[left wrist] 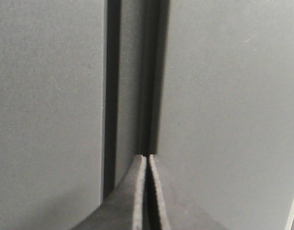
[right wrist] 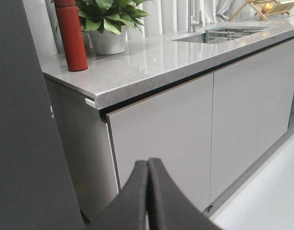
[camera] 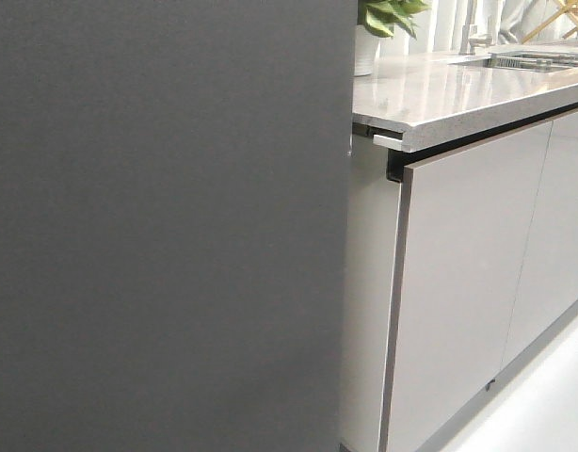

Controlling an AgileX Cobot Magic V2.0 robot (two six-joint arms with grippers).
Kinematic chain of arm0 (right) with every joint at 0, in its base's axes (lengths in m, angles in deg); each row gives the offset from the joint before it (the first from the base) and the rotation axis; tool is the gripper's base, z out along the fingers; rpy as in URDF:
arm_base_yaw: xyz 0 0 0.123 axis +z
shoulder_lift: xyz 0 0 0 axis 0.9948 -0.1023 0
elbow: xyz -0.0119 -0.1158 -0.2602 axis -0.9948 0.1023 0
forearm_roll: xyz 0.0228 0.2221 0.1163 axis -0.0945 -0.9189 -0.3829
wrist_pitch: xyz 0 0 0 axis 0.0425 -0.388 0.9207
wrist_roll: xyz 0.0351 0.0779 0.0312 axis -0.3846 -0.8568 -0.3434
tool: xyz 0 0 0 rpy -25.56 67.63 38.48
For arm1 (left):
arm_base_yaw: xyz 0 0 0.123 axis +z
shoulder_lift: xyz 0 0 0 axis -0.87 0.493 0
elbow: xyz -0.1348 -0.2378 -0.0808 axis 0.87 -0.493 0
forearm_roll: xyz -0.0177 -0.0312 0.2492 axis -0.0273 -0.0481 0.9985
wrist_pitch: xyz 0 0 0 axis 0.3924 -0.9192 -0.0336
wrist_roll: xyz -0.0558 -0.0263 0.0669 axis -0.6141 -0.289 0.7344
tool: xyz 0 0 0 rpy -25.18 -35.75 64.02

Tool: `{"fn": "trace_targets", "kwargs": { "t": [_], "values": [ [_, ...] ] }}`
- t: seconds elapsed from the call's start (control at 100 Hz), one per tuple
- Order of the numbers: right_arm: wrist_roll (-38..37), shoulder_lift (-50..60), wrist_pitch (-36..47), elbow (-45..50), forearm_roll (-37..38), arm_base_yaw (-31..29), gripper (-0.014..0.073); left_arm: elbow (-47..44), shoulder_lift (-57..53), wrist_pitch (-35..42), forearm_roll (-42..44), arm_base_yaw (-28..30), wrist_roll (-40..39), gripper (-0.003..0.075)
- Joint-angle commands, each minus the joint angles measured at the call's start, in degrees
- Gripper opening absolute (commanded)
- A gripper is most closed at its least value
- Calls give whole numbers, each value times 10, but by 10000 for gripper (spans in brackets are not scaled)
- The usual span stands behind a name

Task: Close fridge door

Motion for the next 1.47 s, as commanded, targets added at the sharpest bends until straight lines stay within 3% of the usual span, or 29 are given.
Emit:
{"fn": "trace_targets", "kwargs": {
  "t": [0.0, 0.31, 1.46],
  "values": [
    [0, 17, 53, 5, 8, -3, -76, -16, 11, 44, -1, -3, -2, -21],
    [0, 89, 45, 28, 16, -3, -76, -16, 11, 44, -1, -3, -2, -21],
    [2, 88, 41, 28, 27, -4, -76, -16, 11, 44, -1, -3, -2, -21]
  ]
}}
